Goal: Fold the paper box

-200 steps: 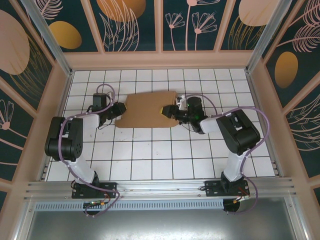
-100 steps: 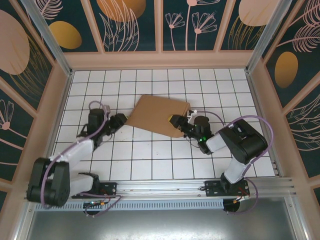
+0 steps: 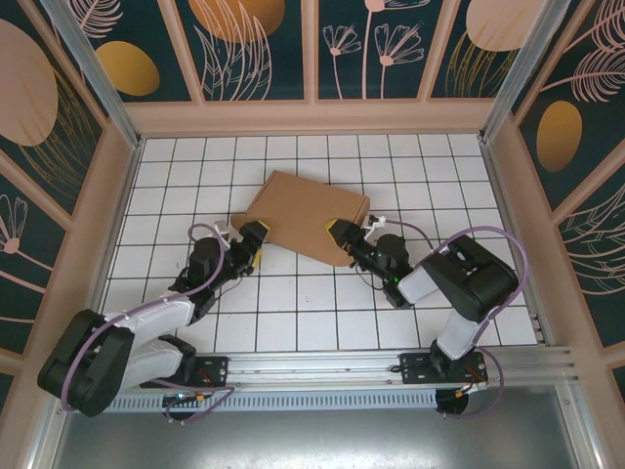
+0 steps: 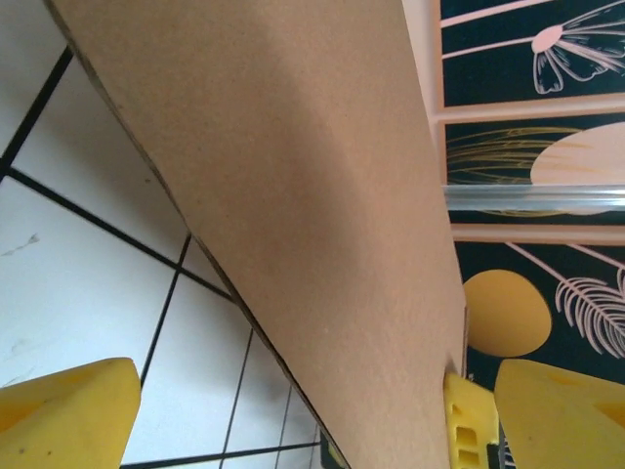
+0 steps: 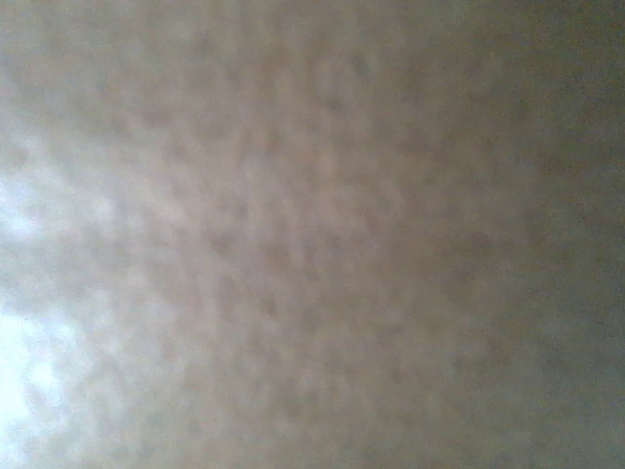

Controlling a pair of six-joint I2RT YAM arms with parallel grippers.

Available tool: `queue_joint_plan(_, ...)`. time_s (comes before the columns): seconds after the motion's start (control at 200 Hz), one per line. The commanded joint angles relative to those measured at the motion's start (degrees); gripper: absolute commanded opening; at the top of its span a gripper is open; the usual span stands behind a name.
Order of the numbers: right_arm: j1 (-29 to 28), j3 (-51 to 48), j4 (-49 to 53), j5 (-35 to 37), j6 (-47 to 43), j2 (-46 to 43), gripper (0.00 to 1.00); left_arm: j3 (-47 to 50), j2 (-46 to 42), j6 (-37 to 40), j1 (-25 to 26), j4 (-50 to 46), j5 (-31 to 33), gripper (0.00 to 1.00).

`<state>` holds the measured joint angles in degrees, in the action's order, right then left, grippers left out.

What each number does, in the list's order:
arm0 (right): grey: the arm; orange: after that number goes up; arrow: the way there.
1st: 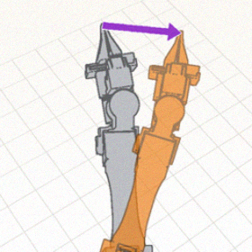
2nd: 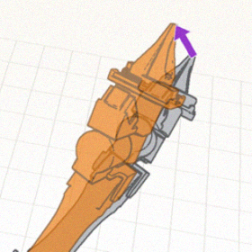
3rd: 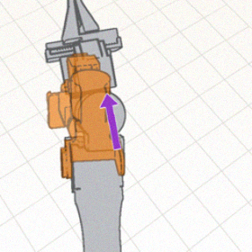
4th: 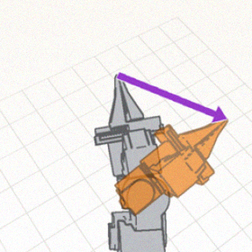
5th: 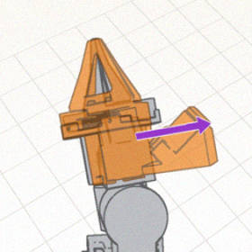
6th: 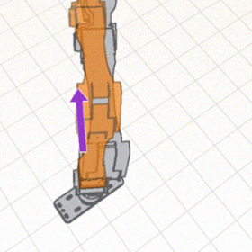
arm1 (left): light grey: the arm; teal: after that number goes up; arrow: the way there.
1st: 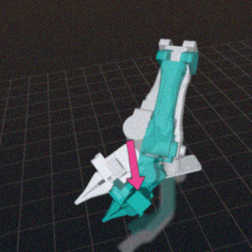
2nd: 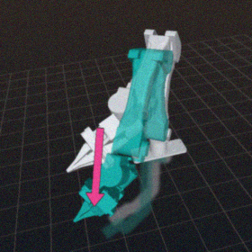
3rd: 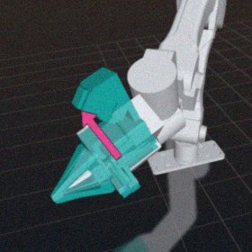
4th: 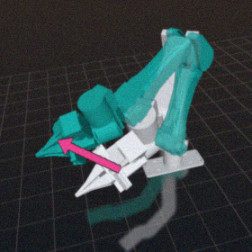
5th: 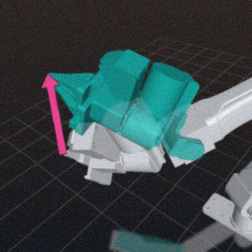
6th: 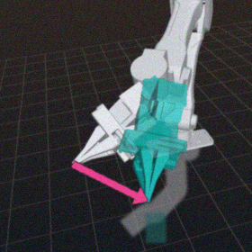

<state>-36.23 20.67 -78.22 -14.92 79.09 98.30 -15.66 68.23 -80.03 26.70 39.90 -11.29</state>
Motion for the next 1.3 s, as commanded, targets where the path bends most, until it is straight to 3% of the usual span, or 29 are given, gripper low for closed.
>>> queue_joint_plan(0.0,-0.83,2.07,-5.05,1.29,2.28,-2.4,0.59,-2.53,2.99,-1.35,0.37,7.71,0.37,0.94)
queue_joint_plan(0.4,-6.06,5.71,-5.0,3.3,7.14,-5.42,0.57,-5.72,4.98,5.96,0.36,20.23,2.5,0.81)
queue_joint_plan(0.701,-9.75,6.58,-6.77,6.49,8.56,-4.18,0.57,-5.82,3.58,5.14,0.51,21.23,3.29,0.55)
queue_joint_plan(0.871,-10.18,6.23,-5.7,7.01,7.25,-4.92,0.63,-5.61,1.55,5.13,0.51,19.55,3.87,0.53)
queue_joint_plan(1.026,-9.58,5.6,-1.45,6.5,3.44,-7.69,0.75,-5.6,-1.2,5.44,0.46,17.05,4.07,0.52)
queue_joint_plan(1.296,-3.79,3.3,3.1,2.19,-2.66,-15.02,0.83,-4.68,-5.37,6.09,0.46,13.24,3.02,0.51)
